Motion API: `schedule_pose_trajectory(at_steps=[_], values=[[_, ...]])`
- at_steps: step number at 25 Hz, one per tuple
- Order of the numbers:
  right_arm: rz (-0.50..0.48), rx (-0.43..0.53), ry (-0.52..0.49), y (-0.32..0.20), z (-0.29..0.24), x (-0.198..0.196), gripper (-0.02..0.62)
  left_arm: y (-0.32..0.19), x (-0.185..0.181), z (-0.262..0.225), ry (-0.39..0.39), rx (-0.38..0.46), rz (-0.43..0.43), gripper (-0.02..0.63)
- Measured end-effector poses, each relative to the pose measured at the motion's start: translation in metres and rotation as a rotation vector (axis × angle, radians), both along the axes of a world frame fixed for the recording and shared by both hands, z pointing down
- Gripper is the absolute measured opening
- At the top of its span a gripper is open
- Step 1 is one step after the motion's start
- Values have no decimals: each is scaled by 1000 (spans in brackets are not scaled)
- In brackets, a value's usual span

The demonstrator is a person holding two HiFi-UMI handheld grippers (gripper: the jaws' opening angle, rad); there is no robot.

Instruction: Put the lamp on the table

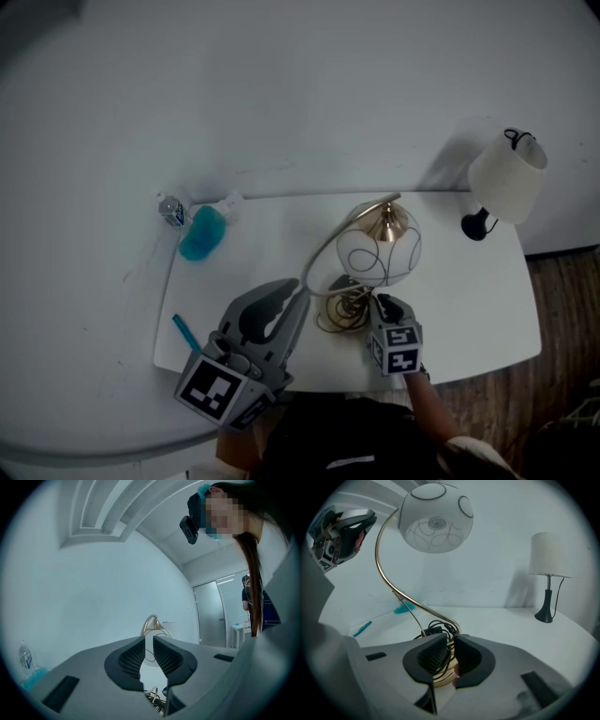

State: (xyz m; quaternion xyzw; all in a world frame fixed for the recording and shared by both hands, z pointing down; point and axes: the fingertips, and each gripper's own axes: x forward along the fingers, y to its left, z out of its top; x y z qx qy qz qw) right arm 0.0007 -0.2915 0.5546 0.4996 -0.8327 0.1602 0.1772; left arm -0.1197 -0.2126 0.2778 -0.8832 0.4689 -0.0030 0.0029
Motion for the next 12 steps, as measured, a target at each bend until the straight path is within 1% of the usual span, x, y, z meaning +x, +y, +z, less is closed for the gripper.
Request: schedule_pose_trajectory(at_steps=[8,12], values=[[5,-2,-6,14,-9,4,54,13,1,6,21,-19,0,66],[13,26,-13,20,-19,9,54,19,-1,15,2,-21,-12,66]])
